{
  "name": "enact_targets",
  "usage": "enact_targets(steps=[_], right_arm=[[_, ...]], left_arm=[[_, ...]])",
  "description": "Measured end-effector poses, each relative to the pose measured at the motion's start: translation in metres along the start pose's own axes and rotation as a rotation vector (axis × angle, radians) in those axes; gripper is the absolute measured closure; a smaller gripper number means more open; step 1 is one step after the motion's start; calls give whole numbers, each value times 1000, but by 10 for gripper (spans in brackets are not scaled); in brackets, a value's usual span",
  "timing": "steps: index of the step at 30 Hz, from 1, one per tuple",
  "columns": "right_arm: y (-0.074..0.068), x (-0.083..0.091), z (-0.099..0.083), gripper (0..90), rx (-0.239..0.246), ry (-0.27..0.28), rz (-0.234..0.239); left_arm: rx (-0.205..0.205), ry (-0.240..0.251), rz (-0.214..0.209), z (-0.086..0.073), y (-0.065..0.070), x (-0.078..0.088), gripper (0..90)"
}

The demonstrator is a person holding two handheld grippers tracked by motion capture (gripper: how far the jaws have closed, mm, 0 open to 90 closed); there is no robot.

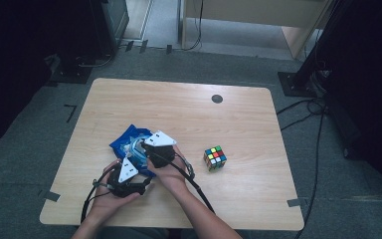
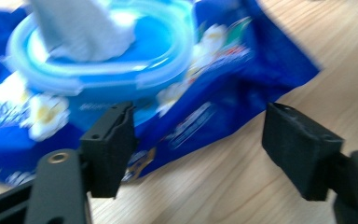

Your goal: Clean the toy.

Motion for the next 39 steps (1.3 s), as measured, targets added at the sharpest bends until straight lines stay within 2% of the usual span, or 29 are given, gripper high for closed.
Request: enact_targets(steps=[1, 2, 3, 6, 11, 15, 17, 19, 23, 27, 32, 36, 37, 39], right_arm=[[1, 0, -1, 900, -5, -3, 3], [1, 0, -1, 900, -5, -3, 3], [3, 0, -3, 900, -6, -3, 2], [4, 0, -3, 900, -16, -5, 9], [3, 1, -4, 900, -12, -9, 14], [3, 5, -2, 900, -14, -1, 9], [6, 11, 1, 900, -19, 22, -1], [7, 14, 2, 900, -20, 34, -5], [12, 31, 11, 900, -22, 87, -14], [18, 42, 13, 900, -27, 106, -22], [28, 65, 13, 900, -28, 137, -39], [30, 88, 13, 900, 0, 162, -52], [30, 99, 11, 900, 9, 176, -54], [30, 104, 11, 900, 12, 184, -54]], left_arm=[[38, 2, -5, -3, -9, 2, 339], [38, 2, -5, -3, -9, 2, 365], [52, -6, 3, -5, -14, 2, 389], [95, -16, -11, -8, -23, 1, 433], [108, -74, 0, -8, -25, -6, 495], [151, -83, -21, -8, -29, -7, 516], [178, -85, -1, -8, -33, -8, 534], [185, -87, 2, -7, -34, -8, 538], [211, -84, 8, -6, -37, -9, 544], [226, -84, 20, -6, -41, -9, 545], [249, -88, 52, -6, -48, -10, 541], [260, -87, 63, -6, -50, -11, 530], [265, -88, 68, -6, -51, -11, 525], [268, -90, 76, -6, -51, -11, 523]])
Point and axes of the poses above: each handheld gripper's, and its own axes: x roughly backward along the jaws, z roughly out of its top, y roughly to its right, the point moved 7 cm from there along -x, roughly forward along the jaws, and after that the axes turned 15 degrees about -y, right-handed, at the moved point
